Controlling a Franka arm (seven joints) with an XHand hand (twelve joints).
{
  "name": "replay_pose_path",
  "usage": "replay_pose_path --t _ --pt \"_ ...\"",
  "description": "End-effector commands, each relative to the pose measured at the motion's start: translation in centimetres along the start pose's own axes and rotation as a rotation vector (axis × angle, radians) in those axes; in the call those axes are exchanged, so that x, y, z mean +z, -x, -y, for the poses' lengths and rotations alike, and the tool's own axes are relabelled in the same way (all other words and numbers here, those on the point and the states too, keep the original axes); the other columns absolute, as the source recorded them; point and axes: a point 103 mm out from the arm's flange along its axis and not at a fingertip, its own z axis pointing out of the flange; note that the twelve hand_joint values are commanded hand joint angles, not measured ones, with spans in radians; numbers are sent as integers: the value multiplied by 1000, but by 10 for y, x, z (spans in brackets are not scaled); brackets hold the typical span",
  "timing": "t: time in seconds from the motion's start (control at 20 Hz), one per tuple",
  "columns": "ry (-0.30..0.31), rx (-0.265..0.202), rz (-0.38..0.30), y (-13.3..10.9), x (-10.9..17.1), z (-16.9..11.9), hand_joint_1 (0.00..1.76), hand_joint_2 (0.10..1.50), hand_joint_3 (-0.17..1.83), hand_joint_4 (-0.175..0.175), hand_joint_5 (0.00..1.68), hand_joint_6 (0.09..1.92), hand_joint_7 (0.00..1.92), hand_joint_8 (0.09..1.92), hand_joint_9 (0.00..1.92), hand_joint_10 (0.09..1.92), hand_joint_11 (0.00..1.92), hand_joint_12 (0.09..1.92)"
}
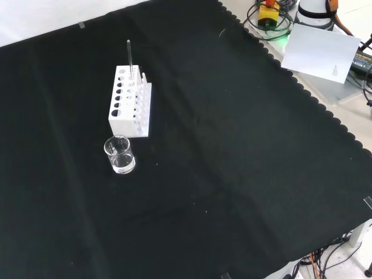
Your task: Take the glass rod from the white test tube rack.
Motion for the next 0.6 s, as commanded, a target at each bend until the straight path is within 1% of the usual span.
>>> replay_pose_path --t 0.05,0.1,0.15,0.2,0.25,0.35,0.45,0.5,0.6 --pt "13 6 9 0 0 0 770 713 659 -152 172 282 196 453 514 139 293 834" --pt "13 6 7 1 0 0 713 780 577 -148 120 170 95 434 343 152 142 811" --pt "14 7 4 3 0 0 687 824 513 -146 105 94 44 430 226 237 66 813" --pt "11 5 11 2 0 0 673 849 473 -145 101 87 20 429 126 378 30 812" --pt "11 6 14 2 0 0 667 863 452 -145 102 87 8 428 64 489 13 810" --pt "11 8 17 3 0 0 662 873 436 -144 104 87 1 426 14 591 2 810" --pt "14 6 15 3 0 0 663 876 433 -144 106 87 0 430 2 624 0 815" --pt "13 8 11 4 0 -1 664 877 433 -143 108 87 0 436 0 655 0 847" --pt "9 14 4 12 0 -3 668 876 435 -143 115 87 0 462 9 738 0 990"
